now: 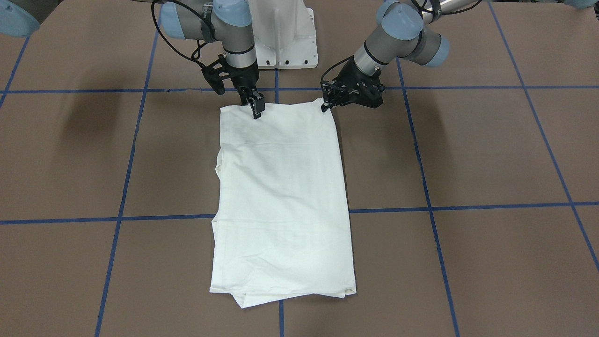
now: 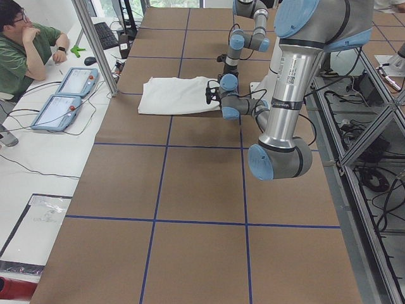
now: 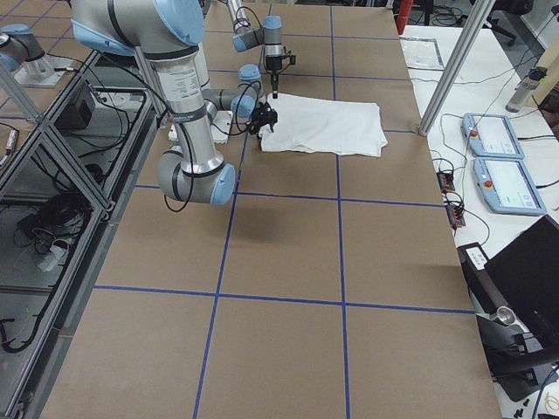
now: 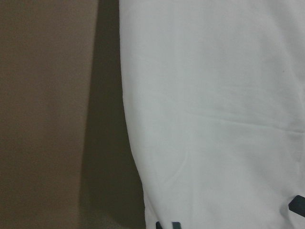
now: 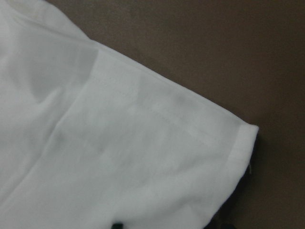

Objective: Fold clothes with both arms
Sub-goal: 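Grasp the near corners of the folded shirt with both grippers, then lift the near edge with both grippers and fold it toward the far edge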

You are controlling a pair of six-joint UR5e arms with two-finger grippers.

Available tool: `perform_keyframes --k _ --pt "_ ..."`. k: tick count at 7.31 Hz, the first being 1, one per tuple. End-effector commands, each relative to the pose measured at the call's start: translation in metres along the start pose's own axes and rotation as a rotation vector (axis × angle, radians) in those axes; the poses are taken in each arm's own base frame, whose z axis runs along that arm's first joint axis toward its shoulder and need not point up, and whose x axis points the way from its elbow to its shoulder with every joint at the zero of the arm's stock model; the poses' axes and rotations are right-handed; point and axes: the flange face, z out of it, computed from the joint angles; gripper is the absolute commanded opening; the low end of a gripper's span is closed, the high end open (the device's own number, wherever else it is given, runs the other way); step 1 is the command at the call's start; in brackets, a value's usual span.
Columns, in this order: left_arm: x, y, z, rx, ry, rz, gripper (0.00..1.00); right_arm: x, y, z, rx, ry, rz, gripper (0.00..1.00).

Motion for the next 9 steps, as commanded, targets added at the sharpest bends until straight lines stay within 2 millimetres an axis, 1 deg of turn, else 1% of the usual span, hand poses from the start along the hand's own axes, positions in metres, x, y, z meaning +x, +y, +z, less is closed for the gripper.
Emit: perform_keyframes --k 1,2,4,5,6,7,8,9 --pt "-0.001 0.000 0.000 0.000 0.000 0.000 0.00 -0.001 0.002 -0.002 -0.007 -0.006 -0.001 0.27" --pt "-0.001 0.000 0.000 0.000 0.000 0.000 0.00 -0.001 0.003 -0.005 -0.012 -0.009 -0.005 0.00" --pt "-0.001 0.000 0.000 0.000 0.000 0.000 0.00 -0.001 0.003 -0.007 -0.014 -0.011 -0.010 0.00" --pt "-0.001 0.000 0.000 0.000 0.000 0.000 0.00 -0.002 0.003 -0.011 -0.016 -0.014 -0.013 0.00" --pt "0.002 0.001 -0.003 -0.007 0.006 0.002 0.00 0.000 0.001 -0.027 -0.032 -0.022 -0.018 0.00" --pt "0.005 0.006 -0.016 -0.011 0.023 0.007 0.00 0.001 0.000 -0.049 -0.019 -0.007 -0.021 0.00" --pt "0.006 0.017 -0.045 -0.042 0.048 0.014 0.00 0.009 0.005 -0.090 -0.033 -0.002 -0.031 0.00" --pt "0.020 0.030 -0.080 -0.071 0.061 0.018 0.00 0.019 0.011 -0.128 -0.052 0.002 -0.045 0.00"
